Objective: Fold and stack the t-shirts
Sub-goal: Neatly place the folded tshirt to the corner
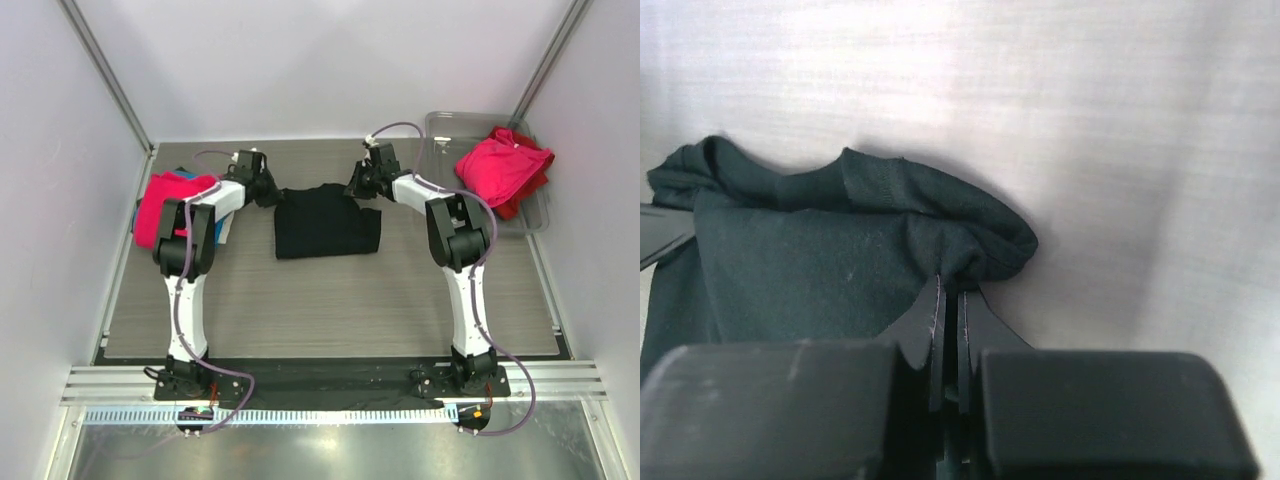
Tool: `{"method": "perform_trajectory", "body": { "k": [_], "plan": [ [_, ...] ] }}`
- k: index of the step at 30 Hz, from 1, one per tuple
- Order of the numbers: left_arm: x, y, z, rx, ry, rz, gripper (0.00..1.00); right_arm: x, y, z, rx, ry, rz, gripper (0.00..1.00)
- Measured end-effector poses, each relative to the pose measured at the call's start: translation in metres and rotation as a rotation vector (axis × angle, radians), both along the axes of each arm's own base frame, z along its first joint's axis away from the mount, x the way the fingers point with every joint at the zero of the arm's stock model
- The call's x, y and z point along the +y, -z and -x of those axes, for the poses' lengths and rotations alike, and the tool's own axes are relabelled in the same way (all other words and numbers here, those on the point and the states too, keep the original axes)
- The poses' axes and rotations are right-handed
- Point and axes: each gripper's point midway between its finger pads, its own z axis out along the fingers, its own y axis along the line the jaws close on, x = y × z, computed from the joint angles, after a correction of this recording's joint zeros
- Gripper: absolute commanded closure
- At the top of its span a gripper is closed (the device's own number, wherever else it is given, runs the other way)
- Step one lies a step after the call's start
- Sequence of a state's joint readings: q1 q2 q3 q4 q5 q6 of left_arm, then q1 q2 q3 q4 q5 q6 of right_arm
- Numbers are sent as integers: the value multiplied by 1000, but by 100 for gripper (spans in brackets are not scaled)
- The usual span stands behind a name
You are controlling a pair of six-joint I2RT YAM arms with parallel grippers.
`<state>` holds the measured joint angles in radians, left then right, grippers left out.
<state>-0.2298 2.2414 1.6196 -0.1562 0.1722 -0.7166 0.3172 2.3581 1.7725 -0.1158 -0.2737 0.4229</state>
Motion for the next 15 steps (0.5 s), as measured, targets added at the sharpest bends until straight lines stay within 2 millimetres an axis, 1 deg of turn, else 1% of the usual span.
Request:
{"method": "perform_trajectory", "body": {
  "k": [2, 3, 4, 5, 7, 10, 12, 13, 15],
  "plan": [
    [5, -4, 25, 28, 5, -27, 100, 0, -4, 21, 23, -7, 13, 99],
    [8, -10, 37, 37, 7, -38, 100, -2, -9, 33, 32, -10, 17, 99],
    [10, -18, 49, 47, 8, -47, 100, 1, -13, 42, 39, -20, 21, 99],
    [14, -32, 61, 46, 6, -58, 100, 4, -21, 53, 34, -28, 24, 99],
    [18, -63, 80, 25, 7, -68, 100, 13, -45, 76, 12, -49, 30, 99],
    [26, -121, 110, -67, 4, -67, 100, 40, -91, 109, -70, -99, 30, 99],
    [37, -152, 134, -115, -16, -75, 100, 66, -127, 138, -136, -154, 10, 99],
    [45, -166, 146, -137, -36, -86, 100, 84, -149, 158, -179, -192, -5, 99],
    [64, -189, 170, -166, -81, -117, 100, 109, -179, 188, -236, -247, -33, 99]
  ]
}}
